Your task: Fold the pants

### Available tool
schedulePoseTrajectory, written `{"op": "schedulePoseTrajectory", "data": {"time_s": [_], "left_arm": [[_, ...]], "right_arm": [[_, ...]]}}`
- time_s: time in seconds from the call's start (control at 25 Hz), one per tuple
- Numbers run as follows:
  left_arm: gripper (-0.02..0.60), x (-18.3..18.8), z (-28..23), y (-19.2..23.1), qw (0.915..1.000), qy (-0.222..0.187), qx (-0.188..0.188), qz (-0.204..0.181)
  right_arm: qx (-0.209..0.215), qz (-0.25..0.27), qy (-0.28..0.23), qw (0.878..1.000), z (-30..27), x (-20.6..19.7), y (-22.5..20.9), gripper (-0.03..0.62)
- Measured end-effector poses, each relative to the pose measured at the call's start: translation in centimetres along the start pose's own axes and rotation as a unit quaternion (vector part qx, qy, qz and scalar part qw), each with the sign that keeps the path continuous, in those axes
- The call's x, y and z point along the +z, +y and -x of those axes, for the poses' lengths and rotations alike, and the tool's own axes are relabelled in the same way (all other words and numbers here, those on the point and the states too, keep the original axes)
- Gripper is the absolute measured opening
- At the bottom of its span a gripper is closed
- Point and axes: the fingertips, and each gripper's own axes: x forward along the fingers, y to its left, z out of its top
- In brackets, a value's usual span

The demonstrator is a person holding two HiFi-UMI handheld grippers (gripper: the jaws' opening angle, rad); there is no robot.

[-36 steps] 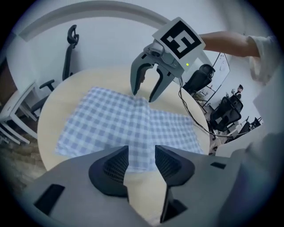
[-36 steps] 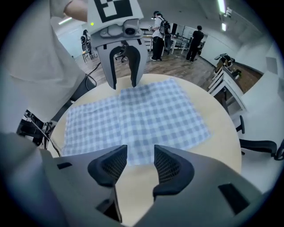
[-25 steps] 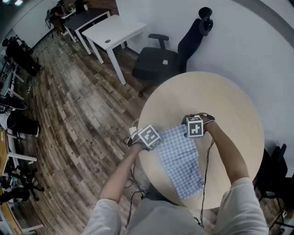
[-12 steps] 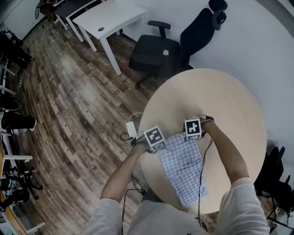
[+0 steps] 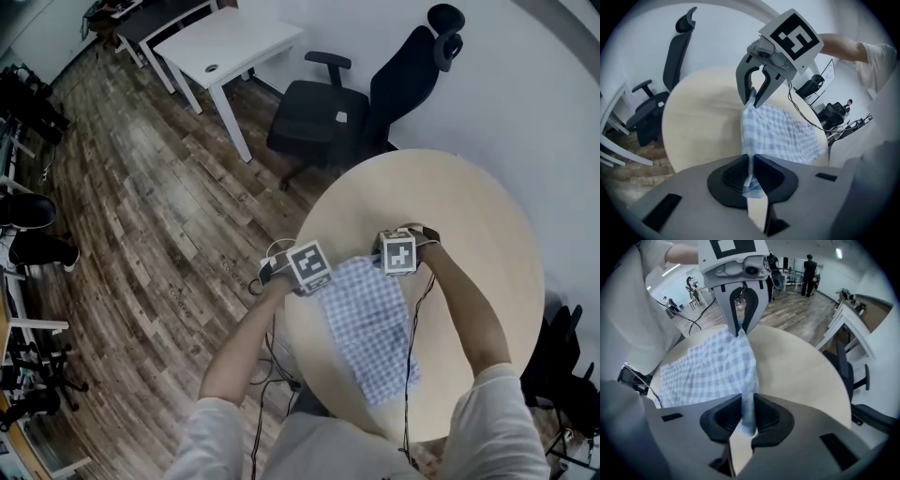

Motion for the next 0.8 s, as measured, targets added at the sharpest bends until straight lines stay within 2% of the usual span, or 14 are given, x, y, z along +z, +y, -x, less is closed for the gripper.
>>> {"op": "schedulePoseTrajectory", "data": {"time_s": [0.16,0.28,0.44,0.56,0.8], "left_arm": [[0.063,2.1,4.8,1.4,0.9975,-0.011,0.069,-0.01],[0.063,3.2,7.0,-0.7,0.994,-0.013,0.106,-0.023],[0.063,2.9,8.3,-5.4,0.989,0.006,0.147,-0.016],[0.063,4.1,8.0,-9.8,0.9858,-0.023,0.164,-0.026],[0.063,4.4,7.8,-18.9,0.9767,-0.033,0.21,-0.028]], "right_arm": [[-0.087,0.007,-0.021,0.996,4.6,1.4,-2.4,0.076],[-0.124,0.021,-0.026,0.992,7.3,1.9,-1.2,0.075],[-0.162,0.049,-0.031,0.985,9.7,1.7,2.9,0.077],[-0.186,0.072,-0.038,0.979,10.7,1.2,6.6,0.077],[-0.214,0.101,-0.04,0.971,12.6,0.5,15.2,0.077]]}}
